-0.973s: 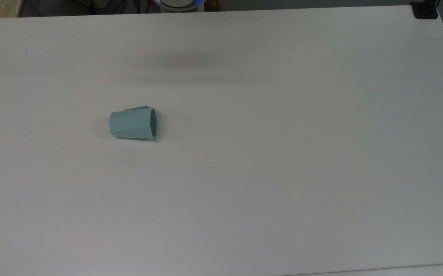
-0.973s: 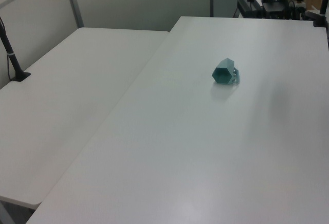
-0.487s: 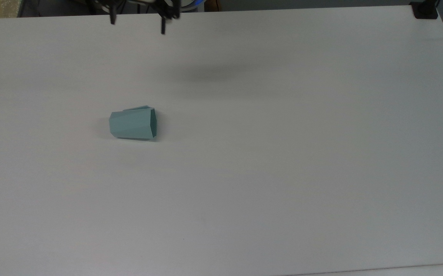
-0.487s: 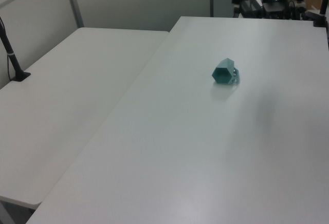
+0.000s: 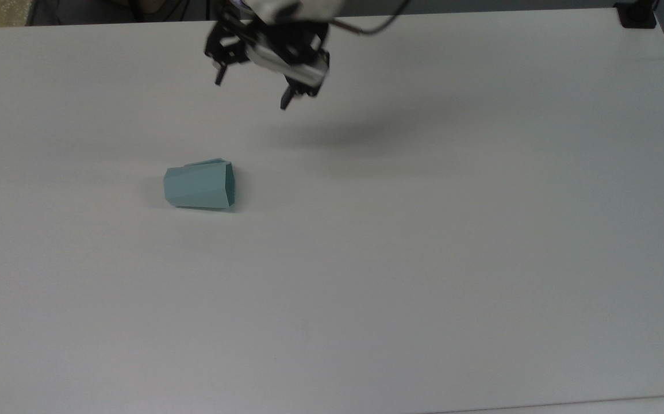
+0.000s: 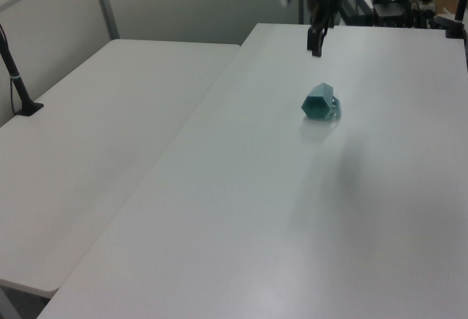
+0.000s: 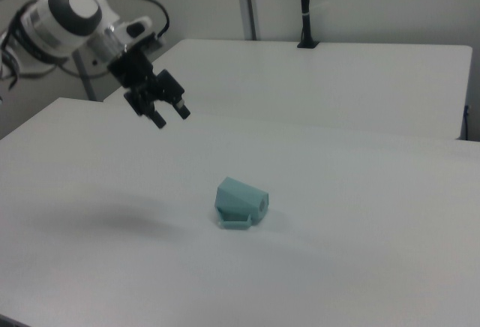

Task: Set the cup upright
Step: 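Move the gripper down toward the teal cup lying on its side, then close the gripper on the rim of the teal cup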

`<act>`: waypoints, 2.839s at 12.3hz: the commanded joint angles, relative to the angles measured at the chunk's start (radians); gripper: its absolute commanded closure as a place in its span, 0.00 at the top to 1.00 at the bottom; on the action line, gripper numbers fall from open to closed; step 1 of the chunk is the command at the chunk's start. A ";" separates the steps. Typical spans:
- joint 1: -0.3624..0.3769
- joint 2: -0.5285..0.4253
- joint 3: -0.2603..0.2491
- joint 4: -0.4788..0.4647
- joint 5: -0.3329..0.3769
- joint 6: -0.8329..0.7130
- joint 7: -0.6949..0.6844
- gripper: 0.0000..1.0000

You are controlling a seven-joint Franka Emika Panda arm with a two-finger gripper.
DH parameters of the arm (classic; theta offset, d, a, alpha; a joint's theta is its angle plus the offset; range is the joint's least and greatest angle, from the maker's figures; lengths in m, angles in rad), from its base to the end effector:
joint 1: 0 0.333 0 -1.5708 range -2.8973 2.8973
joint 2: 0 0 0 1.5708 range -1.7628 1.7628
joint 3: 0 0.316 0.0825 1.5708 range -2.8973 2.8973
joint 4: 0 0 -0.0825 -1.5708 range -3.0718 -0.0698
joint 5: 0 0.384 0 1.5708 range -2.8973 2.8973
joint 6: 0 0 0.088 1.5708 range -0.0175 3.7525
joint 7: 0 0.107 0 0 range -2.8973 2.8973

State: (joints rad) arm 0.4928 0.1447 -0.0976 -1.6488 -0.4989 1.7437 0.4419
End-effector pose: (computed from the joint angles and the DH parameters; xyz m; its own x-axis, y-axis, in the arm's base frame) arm 0.5735 0.1961 0.5299 0.9861 0.0882 0.1409 0.0131 -0.8861 0.4632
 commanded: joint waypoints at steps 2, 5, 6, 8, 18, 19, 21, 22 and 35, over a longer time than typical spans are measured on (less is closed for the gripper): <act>0.093 0.107 -0.005 -0.089 -0.251 0.027 0.156 1.00; 0.095 0.157 0.028 -0.095 -0.329 0.040 0.233 1.00; 0.095 0.176 0.035 -0.098 -0.360 0.039 0.247 1.00; 0.092 0.219 0.045 -0.112 -0.427 0.037 0.256 1.00; -0.008 0.334 0.047 -0.169 -0.601 0.088 0.337 1.00; -0.019 0.340 0.047 -0.169 -0.615 0.102 0.343 1.00; -0.028 0.340 0.047 -0.166 -0.625 0.111 0.344 0.97; -0.028 0.340 0.047 -0.166 -0.624 0.112 0.344 0.94; -0.063 0.372 0.047 -0.206 -0.675 0.117 0.369 0.00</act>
State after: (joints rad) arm 0.4509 0.4991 -0.0583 -1.8066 -1.1665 1.8187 0.7612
